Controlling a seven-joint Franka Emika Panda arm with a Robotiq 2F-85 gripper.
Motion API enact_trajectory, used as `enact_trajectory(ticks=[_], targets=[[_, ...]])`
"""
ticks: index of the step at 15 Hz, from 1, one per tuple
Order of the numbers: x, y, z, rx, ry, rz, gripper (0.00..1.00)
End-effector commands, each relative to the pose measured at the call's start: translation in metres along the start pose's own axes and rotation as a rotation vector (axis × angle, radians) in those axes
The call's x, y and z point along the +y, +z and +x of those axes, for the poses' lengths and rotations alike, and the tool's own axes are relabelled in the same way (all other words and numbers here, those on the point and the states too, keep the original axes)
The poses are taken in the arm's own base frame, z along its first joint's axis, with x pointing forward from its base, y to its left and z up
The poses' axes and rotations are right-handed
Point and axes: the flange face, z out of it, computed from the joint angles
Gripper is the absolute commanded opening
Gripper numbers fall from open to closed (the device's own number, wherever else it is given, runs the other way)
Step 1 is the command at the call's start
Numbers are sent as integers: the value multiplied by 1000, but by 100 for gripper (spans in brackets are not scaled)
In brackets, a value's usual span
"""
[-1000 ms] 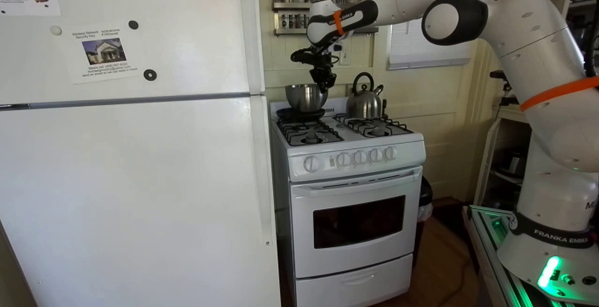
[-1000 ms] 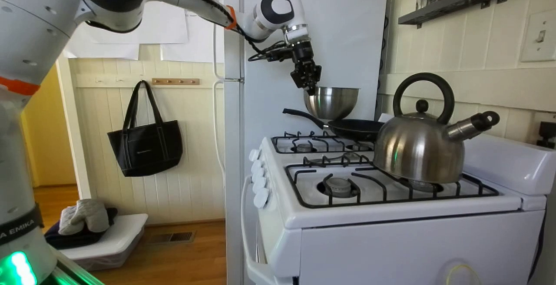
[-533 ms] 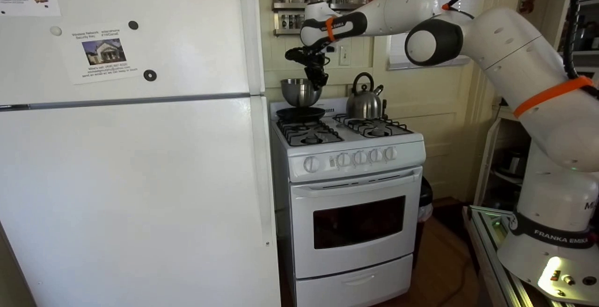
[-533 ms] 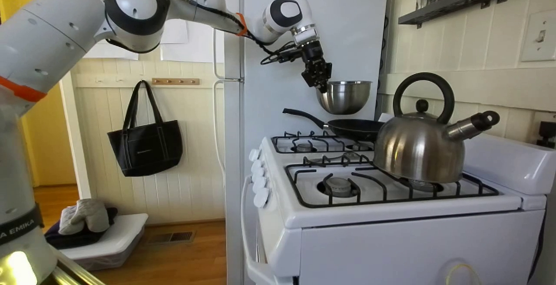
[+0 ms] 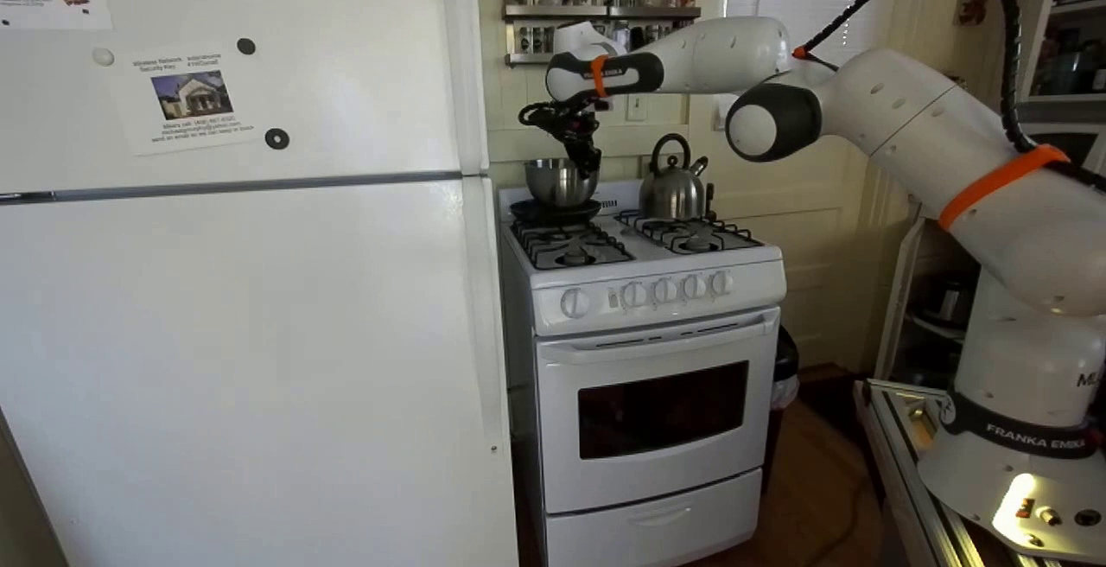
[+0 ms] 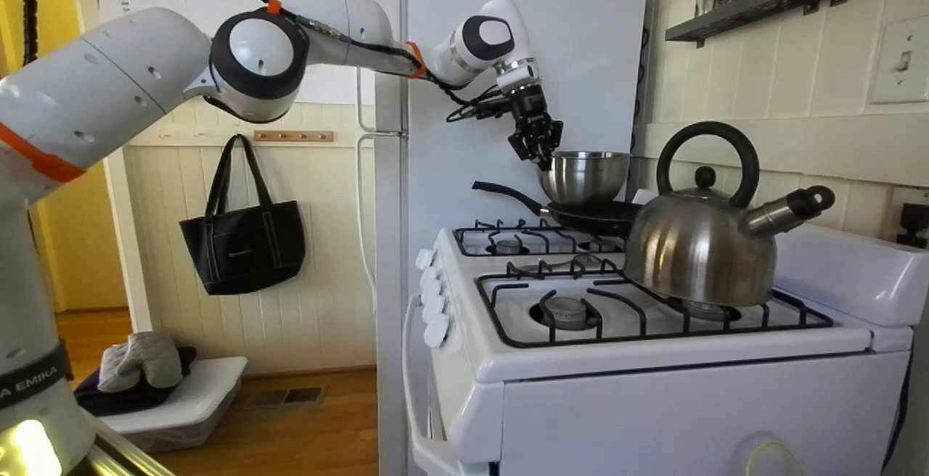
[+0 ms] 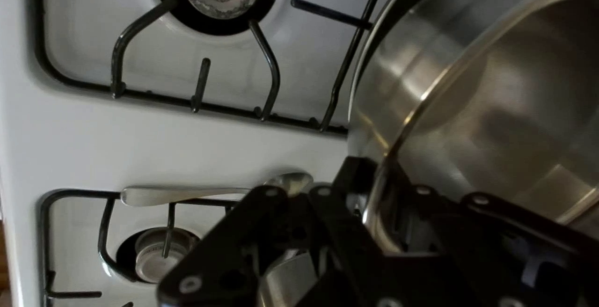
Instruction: Put the silver bowl in the pan
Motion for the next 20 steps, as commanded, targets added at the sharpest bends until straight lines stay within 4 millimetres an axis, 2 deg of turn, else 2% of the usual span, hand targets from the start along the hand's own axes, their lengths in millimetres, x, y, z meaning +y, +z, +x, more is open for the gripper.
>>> enact_trajectory(ticks=[1, 8, 13, 14, 15, 16, 20], targets=[[-6, -5, 5, -24, 72, 14, 4], [-4, 6, 1, -33, 93, -9, 4], [-3, 12, -10, -19, 76, -10, 4], [-1, 14, -12, -15, 69, -21, 41], [0, 16, -13, -12, 65, -27, 42], [-2, 14, -14, -10, 64, -21, 48], [-2, 9, -14, -10, 63, -17, 77]])
